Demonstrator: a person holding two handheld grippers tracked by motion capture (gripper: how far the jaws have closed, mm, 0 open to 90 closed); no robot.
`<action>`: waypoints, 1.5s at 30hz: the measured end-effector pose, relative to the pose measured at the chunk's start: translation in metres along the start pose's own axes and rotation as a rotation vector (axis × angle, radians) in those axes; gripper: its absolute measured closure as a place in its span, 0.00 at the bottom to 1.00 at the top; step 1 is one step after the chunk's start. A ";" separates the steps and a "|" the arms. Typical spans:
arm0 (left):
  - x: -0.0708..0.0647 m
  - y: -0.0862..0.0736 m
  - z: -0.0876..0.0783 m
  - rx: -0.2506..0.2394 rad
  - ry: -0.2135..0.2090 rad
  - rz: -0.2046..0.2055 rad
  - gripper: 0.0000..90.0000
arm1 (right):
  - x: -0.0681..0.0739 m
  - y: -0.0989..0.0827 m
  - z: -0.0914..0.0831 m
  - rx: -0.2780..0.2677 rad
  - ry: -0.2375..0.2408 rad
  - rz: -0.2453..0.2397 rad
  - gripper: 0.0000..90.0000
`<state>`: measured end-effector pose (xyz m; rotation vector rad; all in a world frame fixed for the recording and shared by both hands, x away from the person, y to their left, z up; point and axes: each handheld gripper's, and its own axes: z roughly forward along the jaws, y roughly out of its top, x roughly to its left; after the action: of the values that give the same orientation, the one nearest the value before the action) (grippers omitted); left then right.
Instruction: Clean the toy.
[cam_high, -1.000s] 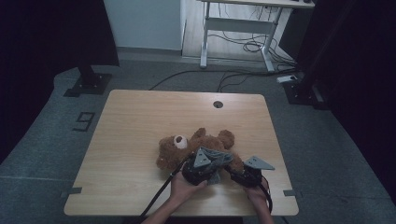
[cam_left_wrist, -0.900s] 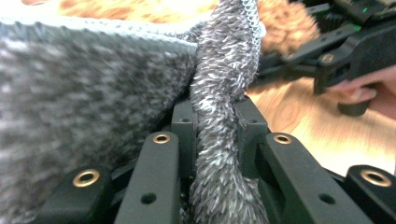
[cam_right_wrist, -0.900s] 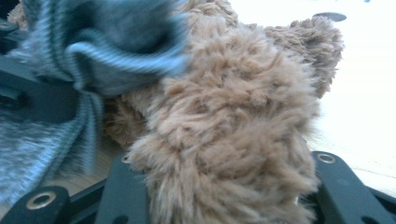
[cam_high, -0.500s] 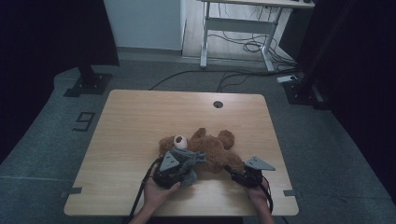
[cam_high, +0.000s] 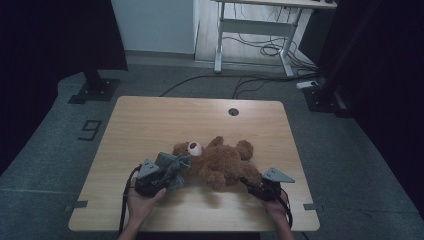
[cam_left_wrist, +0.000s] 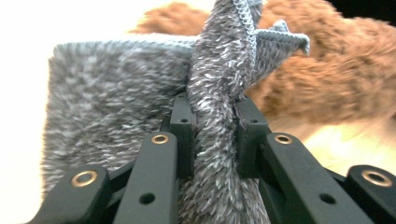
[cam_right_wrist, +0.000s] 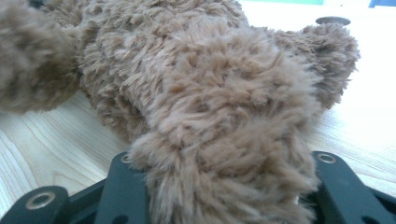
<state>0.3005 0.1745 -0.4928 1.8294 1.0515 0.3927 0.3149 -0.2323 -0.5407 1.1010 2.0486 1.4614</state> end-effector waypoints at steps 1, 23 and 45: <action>0.000 0.000 0.000 0.000 0.000 0.000 0.81 | 0.000 0.000 0.000 0.000 0.000 0.000 0.59; -0.044 0.085 0.062 0.013 -0.034 0.130 0.81 | -0.001 0.001 0.001 -0.008 0.004 -0.004 0.59; 0.022 0.058 0.044 0.048 0.045 -0.020 0.81 | 0.000 -0.001 0.002 0.004 0.003 -0.016 0.59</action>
<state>0.3702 0.1563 -0.4692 1.8585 1.1174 0.4019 0.3159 -0.2317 -0.5418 1.0821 2.0591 1.4521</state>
